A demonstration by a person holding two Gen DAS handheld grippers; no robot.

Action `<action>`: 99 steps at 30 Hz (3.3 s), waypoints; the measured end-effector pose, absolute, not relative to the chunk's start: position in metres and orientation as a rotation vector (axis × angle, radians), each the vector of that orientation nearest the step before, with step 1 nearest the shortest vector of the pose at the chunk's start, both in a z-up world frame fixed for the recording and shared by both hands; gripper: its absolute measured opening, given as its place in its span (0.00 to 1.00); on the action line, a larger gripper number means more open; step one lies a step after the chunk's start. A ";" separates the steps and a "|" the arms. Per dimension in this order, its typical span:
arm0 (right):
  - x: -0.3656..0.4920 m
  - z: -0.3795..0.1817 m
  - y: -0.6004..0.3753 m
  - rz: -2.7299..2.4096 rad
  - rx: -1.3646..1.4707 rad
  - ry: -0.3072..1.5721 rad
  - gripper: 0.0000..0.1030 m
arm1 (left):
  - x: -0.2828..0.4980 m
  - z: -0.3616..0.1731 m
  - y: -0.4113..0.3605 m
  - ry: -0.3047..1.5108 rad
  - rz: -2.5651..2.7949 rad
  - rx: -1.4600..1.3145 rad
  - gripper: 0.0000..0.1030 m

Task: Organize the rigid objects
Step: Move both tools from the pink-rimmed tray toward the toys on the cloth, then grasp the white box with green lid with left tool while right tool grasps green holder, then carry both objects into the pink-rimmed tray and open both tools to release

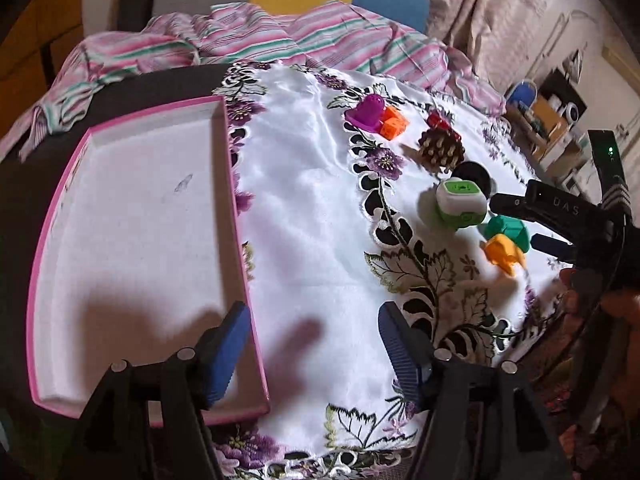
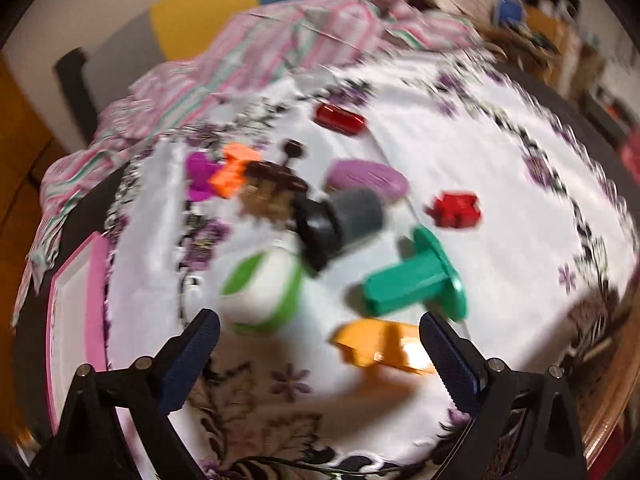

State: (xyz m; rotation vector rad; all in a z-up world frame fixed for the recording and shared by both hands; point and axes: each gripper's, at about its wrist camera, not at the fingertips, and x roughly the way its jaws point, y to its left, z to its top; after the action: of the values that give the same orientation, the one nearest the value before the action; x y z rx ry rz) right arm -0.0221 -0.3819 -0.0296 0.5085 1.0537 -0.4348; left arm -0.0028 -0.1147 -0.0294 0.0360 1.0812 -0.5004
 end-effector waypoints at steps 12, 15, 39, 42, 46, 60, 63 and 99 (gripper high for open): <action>-0.015 -0.057 -0.427 -0.450 0.754 1.119 0.72 | 0.000 -0.012 -0.141 1.017 -0.543 0.045 0.63; -0.015 -0.068 -0.445 -0.430 0.886 1.097 0.63 | -0.002 -0.011 -0.148 1.012 -0.556 0.040 0.57; -0.018 -0.057 -0.469 -0.474 0.925 0.886 0.35 | 0.021 -0.026 -0.250 1.017 -0.771 0.084 0.57; -0.019 -0.054 -0.469 -0.487 0.910 0.872 0.34 | 0.028 -0.027 -0.271 1.006 -0.779 0.139 0.59; -0.019 -0.056 -0.472 -0.497 0.924 0.876 0.34 | 0.044 -0.036 -0.293 1.036 -0.795 0.167 0.59; -0.014 -0.077 -0.480 -0.510 0.970 0.947 0.30 | 0.056 -0.066 -0.291 1.110 -0.808 0.095 0.52; -0.012 -0.072 -0.475 -0.487 0.946 0.933 0.30 | 0.054 -0.064 -0.279 1.090 -0.785 0.094 0.51; 0.012 -0.014 -0.389 -0.121 0.610 0.783 0.29 | 0.090 -0.039 -0.040 0.950 -0.386 -0.182 0.52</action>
State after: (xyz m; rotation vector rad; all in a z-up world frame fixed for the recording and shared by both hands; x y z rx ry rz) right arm 0.0115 -0.3893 -0.0142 0.6101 0.7830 -0.1215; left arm 0.0904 -0.0400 -0.0393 -0.1815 0.9496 -0.3855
